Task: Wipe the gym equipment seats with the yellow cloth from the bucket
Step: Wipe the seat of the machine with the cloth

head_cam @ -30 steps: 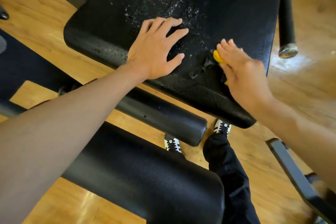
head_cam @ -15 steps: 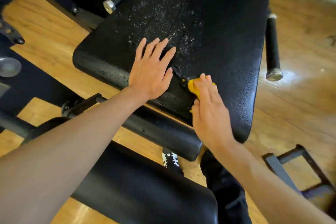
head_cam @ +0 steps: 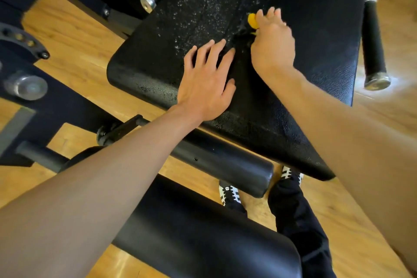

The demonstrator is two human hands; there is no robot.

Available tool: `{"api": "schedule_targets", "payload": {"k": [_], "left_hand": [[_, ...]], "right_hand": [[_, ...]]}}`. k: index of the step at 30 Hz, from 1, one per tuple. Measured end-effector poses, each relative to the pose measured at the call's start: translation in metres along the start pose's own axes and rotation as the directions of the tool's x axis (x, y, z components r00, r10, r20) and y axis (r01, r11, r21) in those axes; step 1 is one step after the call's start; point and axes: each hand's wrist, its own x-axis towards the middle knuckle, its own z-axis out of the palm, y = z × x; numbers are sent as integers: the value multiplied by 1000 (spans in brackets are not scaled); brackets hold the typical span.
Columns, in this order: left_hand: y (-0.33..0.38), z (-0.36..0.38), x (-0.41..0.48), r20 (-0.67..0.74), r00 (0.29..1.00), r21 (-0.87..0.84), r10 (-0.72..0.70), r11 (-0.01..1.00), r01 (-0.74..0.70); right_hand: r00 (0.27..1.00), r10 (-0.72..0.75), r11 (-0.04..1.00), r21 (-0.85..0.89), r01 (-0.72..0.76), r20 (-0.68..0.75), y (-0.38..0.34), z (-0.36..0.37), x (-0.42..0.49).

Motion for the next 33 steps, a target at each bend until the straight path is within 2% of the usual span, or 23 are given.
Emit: {"api": "schedule_targets", "payload": {"k": [3,6,11,15,20,25,28,31,33], "left_hand": [[-1,0,-1,18,1000,7,-1,1000,1],[-1,-2,-1,44,999,0,4,1000,-4],[0,-6,0,84,996,0,9,1000,-9],[0,-6,2,119,993,13,16,1000,-17],[1,-4,3,112,993,-2,23,1000,-22],[-4,-2,3,146,989,15,17,1000,-19],[-3,-5,4,182,983,23,9,1000,-14],[0,-10,6,225,974,54,-21,998,9],[1,-12,6,242,970,61,-28,998,14]], "right_hand": [[1000,20,1000,1,-20,-18,-6,-2,-8],[999,-19,1000,24,20,-38,-6,-6,-82],[998,-56,998,6,56,34,-3,-6,-176],[997,-76,996,51,76,5,4,-8,-133],[999,-16,1000,-21,15,-41,25,-2,12],[999,-39,993,-112,38,-4,38,-4,138],[1000,-26,999,-44,25,-4,40,-2,135],[995,-75,997,32,77,-63,43,-3,72],[990,-138,988,72,140,-29,44,-11,16]]}}
